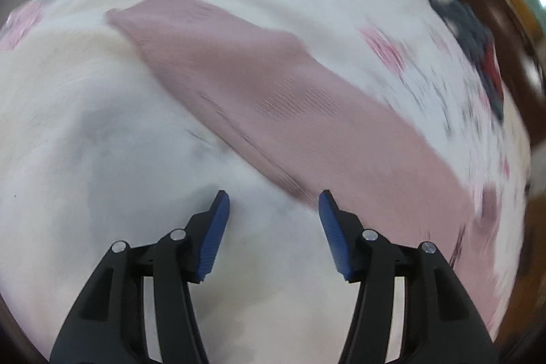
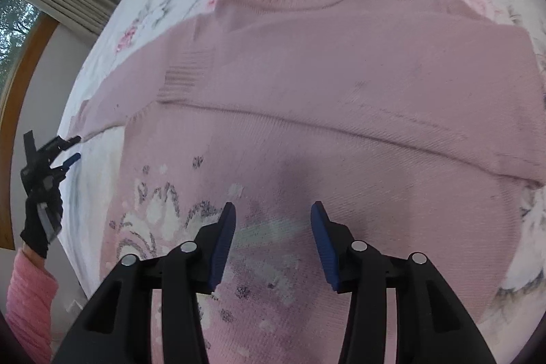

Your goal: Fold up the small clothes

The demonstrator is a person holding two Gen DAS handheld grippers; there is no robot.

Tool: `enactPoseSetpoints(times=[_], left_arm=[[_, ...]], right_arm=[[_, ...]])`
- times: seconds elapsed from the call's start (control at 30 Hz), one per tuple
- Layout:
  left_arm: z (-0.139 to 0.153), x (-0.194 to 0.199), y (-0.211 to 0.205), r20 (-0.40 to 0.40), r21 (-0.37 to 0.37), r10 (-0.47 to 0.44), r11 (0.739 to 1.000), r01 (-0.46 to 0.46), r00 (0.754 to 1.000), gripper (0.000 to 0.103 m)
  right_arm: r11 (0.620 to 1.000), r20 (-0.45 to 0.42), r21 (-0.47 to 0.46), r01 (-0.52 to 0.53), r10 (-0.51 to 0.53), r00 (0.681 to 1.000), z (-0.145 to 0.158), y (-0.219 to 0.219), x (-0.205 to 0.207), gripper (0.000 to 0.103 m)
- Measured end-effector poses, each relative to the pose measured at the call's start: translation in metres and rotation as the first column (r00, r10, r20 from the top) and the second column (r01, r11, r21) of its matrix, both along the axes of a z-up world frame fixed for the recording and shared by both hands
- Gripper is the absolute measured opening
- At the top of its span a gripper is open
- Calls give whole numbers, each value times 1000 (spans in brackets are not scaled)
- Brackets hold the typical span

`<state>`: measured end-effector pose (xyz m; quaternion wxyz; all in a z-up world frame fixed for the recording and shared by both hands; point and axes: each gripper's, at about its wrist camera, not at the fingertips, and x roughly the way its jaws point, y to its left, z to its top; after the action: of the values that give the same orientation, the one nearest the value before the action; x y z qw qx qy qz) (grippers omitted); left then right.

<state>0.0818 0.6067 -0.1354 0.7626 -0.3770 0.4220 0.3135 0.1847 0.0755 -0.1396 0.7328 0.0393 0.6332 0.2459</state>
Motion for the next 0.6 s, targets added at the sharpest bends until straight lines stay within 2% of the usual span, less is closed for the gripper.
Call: enactPoseSetpoints(times=[0.13,0.37,0.47,0.6], left_arm=[[-9,-7,32,110,-71,98,993,-90,989,54],[-9,8,52,165,-60,117,992,-108,979,54],[-6,1,56,172,-43,120,992,-115,978,43],[-6,3,59,148,-13,116,993,-115,982,16]], right_arm=[[999,-9,-43,2,-2,1000,-13,2,1,46],[999,-26,-34,18,-19,999,-24,-3,4,46],[999,-26,-36,13,-14,1000,-28,-2,4,46],[999,-29,-29,15,-16,999,-32,-3,4,46]])
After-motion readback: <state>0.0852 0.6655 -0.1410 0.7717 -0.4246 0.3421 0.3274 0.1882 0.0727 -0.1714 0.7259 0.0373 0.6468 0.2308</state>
